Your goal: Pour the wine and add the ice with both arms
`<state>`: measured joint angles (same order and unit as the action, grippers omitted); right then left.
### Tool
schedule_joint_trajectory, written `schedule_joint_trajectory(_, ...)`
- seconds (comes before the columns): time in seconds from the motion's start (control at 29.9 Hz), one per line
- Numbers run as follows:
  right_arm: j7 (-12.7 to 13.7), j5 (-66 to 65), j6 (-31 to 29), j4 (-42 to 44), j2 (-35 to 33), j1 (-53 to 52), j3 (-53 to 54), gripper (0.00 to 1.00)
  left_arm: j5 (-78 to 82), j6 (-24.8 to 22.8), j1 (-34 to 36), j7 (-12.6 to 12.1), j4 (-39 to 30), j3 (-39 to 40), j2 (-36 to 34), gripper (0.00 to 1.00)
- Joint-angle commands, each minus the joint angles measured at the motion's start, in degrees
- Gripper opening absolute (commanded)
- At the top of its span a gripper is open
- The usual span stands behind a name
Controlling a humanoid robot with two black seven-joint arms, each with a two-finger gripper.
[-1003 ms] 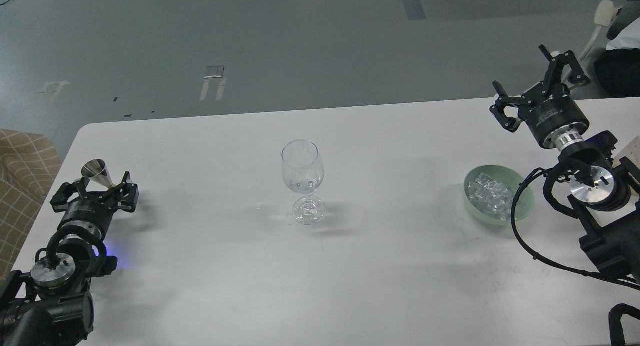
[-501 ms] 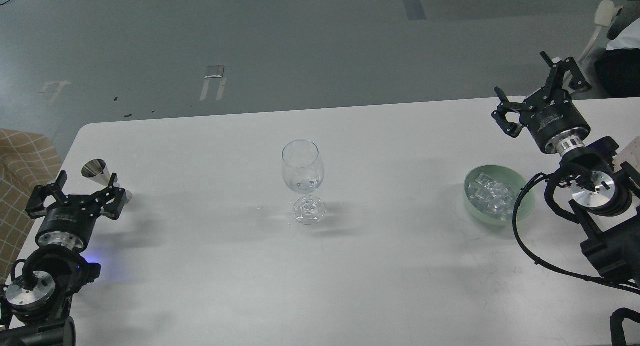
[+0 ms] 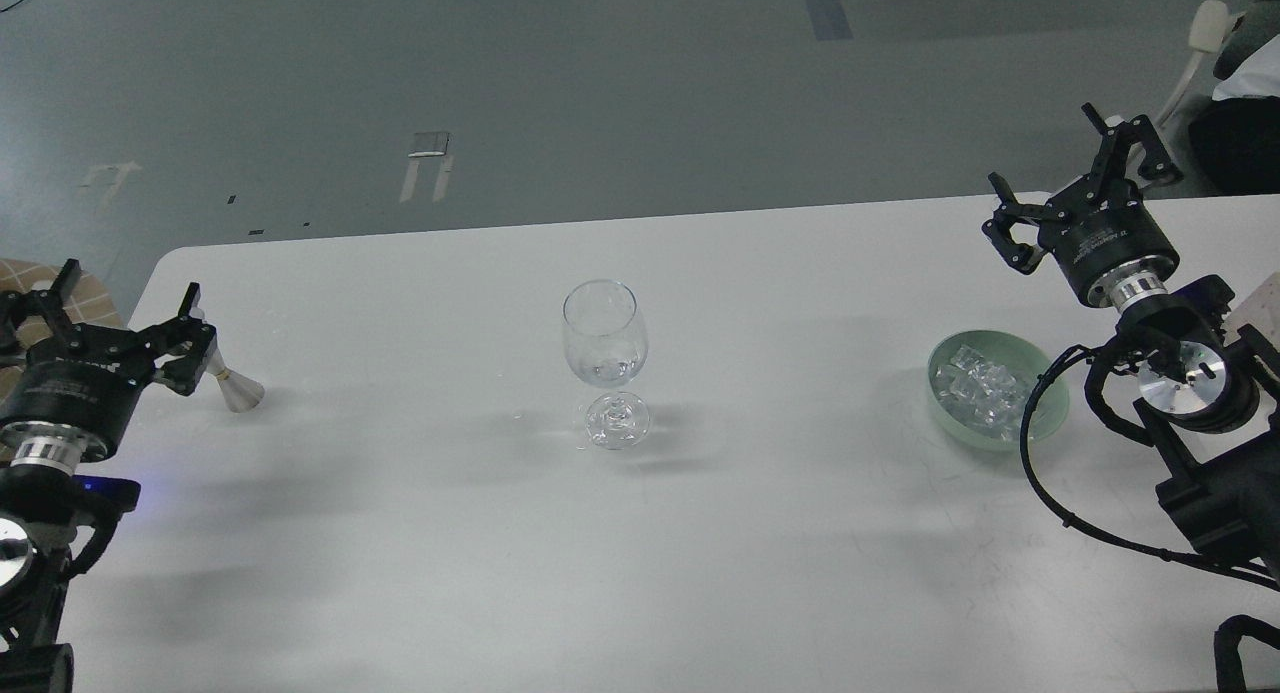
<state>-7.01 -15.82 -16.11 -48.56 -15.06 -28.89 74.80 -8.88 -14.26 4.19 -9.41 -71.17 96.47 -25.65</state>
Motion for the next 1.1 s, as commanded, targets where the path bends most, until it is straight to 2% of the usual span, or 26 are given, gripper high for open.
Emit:
schedule_joint_trajectory(0.0, -0.2, 0.0, 0.6, 0.7, 0.0, -1.1, 0.3, 1.0, 0.6, 0.1, 4.1, -0.3, 1.7, -0.6, -3.9, 0.98)
schedule_joint_trajectory(0.1, -0.6, 0.1, 0.3, 0.7, 0.4, -1.1, 0.3, 1.0, 0.8, 0.2, 9.7, -0.3, 5.2, -2.7, -5.6, 0.98)
schedule_joint_trajectory(0.13, -0.7, 0.1, 0.2, 0.4, 0.8, -1.1, 0.3, 1.0, 0.8, 0.6, 14.5, -0.3, 8.0, -5.1, -5.7, 0.98)
schedule_joint_trajectory(0.2, -0.7, 0.2, 0.2, 0.3, 1.2, -1.2, 0.4, 1.0, 0.9, 1.5, 19.8, 0.0, 11.7, -8.2, -5.7, 0.98)
schedule_joint_trajectory(0.33, -0.7, 0.3, 0.0, -0.3, 1.3, -1.2, 4.6, 1.0, 0.8, 2.3, 35.6, -1.7, 24.4, -18.6, -5.3, 0.97)
schedule_joint_trajectory(0.43, -0.7, 0.3, 0.0, -1.2, 1.3, -1.2, 7.3, 1.0, 0.8, 2.2, 40.0, -1.0, 26.7, -22.3, -5.0, 0.97)
schedule_joint_trajectory(0.57, -0.2, 0.3, -0.3, -1.5, 1.3, -0.6, 7.7, 1.0, 2.7, 1.3, 41.1, -1.0, 26.7, -25.4, -1.4, 0.97)
schedule_joint_trajectory(0.7, -0.2, -0.2, -0.3, -2.6, 0.9, -0.4, 6.3, 1.0, 11.6, 1.2, 43.5, -0.8, 26.9, -28.6, 0.4, 0.97)
schedule_joint_trajectory(0.9, -0.1, -0.4, -0.3, -6.4, -2.2, 1.4, 5.1, 1.0, 18.1, 1.3, 43.3, 3.6, 27.4, -29.0, 3.0, 0.98)
schedule_joint_trajectory(1.07, -0.1, -5.5, -0.2, -7.4, -7.8, 0.8, -0.2, 1.0, 18.3, 1.8, 43.2, 3.5, 26.8, -28.7, 3.7, 0.98)
